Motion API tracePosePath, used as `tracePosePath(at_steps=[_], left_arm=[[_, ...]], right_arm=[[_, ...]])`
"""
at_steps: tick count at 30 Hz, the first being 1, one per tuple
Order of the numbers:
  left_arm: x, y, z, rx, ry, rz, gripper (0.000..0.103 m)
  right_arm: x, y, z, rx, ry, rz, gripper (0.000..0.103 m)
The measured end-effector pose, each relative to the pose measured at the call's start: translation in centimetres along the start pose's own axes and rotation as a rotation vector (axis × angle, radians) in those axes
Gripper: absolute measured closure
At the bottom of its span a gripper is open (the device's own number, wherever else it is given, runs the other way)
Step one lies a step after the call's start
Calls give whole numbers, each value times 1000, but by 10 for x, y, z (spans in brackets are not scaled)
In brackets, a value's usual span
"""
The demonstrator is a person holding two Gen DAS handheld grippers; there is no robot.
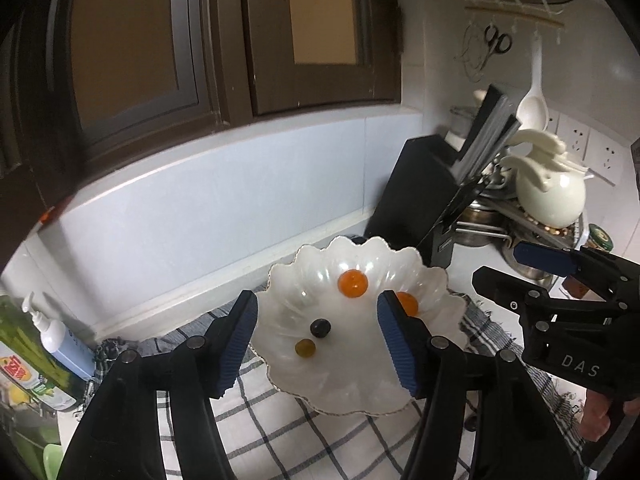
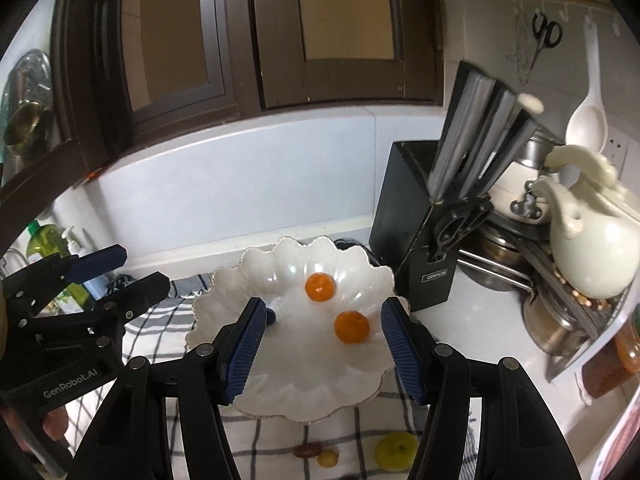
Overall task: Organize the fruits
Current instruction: 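Withdraw both tools from the bowl toward the fruits on the cloth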
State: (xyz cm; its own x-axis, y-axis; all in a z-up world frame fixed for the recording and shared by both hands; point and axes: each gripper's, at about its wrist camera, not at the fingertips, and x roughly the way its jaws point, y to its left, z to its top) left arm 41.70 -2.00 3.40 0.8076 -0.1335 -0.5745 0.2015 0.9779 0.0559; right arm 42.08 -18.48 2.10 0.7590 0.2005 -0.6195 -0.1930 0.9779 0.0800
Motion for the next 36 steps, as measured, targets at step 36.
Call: tracePosePath(at_steps=[36], left_arm=[[-74,-42,-81,62,-42,-95,37]], right_arm=[[-97,-4,-97,16,-105,-101,42]])
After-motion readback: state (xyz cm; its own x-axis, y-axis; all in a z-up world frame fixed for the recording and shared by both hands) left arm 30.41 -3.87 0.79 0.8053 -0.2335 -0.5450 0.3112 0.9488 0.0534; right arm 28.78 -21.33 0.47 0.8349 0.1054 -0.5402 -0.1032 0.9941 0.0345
